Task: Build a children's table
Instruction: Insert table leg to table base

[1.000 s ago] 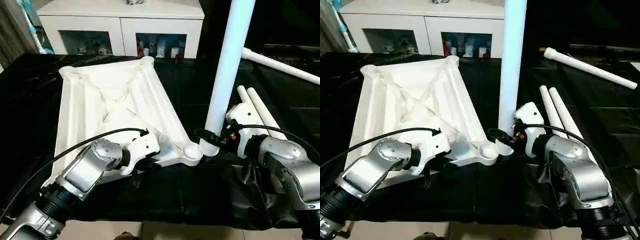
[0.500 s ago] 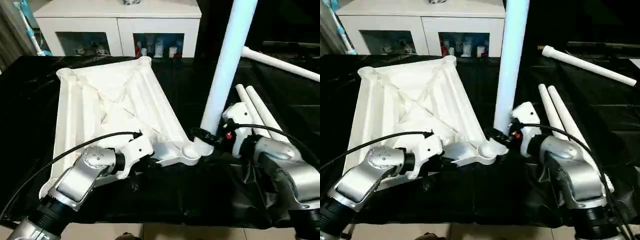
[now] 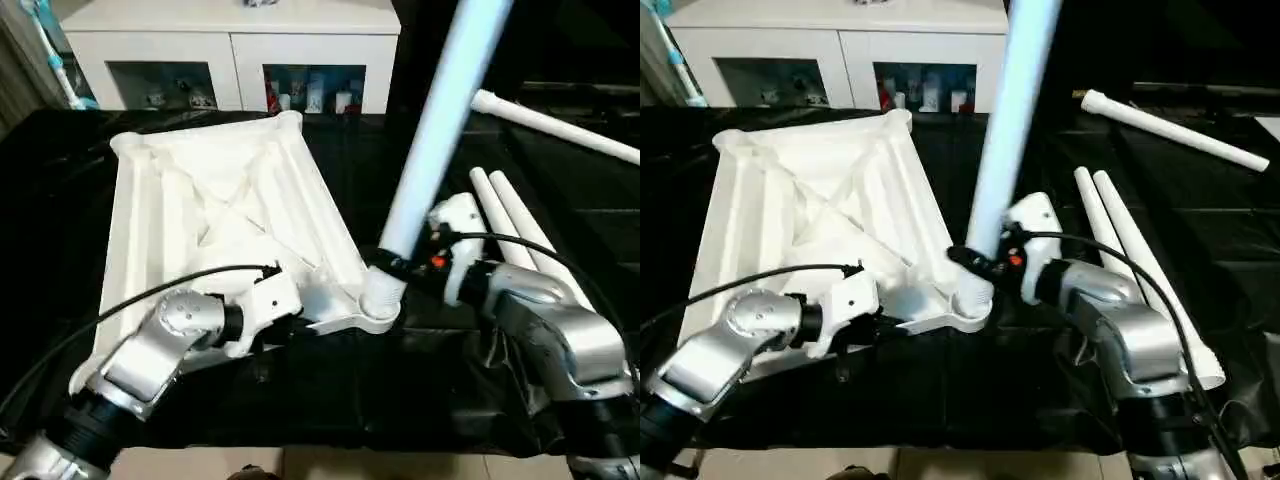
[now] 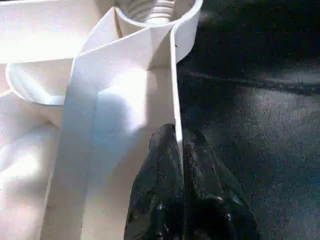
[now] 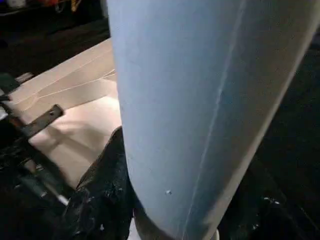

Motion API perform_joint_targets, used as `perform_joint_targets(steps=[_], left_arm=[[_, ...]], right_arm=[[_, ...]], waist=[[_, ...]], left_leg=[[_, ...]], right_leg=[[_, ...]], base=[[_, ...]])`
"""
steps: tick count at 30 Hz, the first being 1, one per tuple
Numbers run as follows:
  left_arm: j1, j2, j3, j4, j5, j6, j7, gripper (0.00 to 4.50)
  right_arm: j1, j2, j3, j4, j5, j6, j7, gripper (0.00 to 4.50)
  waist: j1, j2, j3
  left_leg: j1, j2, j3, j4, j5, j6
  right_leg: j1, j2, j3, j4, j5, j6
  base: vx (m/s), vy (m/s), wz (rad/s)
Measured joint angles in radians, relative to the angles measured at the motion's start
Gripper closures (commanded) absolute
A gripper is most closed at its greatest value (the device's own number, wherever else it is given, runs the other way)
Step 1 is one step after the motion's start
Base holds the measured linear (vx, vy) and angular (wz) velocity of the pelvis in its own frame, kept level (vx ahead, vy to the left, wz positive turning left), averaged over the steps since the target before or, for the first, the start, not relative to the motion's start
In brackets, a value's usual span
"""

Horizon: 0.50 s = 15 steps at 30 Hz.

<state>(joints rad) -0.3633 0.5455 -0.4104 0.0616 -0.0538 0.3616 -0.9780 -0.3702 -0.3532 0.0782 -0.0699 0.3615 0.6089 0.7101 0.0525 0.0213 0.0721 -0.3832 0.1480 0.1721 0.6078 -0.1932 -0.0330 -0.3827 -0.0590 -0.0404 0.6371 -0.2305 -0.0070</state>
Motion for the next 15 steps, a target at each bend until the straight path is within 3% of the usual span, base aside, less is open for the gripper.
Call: perform_joint_targets(steps=[7, 15], left_arm=[[-0.001, 0.046, 0.048, 0.025, -0.002, -0.02, -0.002, 4.5], [-0.001, 0.068, 0.084, 0.035, -0.01, -0.046, -0.002, 4.5]], right_arm=[[-0.072, 0.031, 0.019, 0.077, 0.001, -0.005, 0.016, 2.66], [-0.111, 0.048, 0.042, 0.143, -0.007, -0.023, 0.037, 2.66]], waist=[[-0.018, -0.028, 0.01], [-0.019, -0.04, 0.017]], left_leg=[[0.0, 0.001, 0.001, -0.001, 0.001, -0.001], [0.0, 0.001, 0.003, -0.007, 0.001, -0.001]], right_leg=[[-0.001, 0.0, 0.0, 0.0, 0.0, 0.0], [-0.002, 0.0, 0.0, -0.006, 0.0, 0.0]], base=[[0.0, 0.0, 0.0], [0.0, 0.0, 0.0]])
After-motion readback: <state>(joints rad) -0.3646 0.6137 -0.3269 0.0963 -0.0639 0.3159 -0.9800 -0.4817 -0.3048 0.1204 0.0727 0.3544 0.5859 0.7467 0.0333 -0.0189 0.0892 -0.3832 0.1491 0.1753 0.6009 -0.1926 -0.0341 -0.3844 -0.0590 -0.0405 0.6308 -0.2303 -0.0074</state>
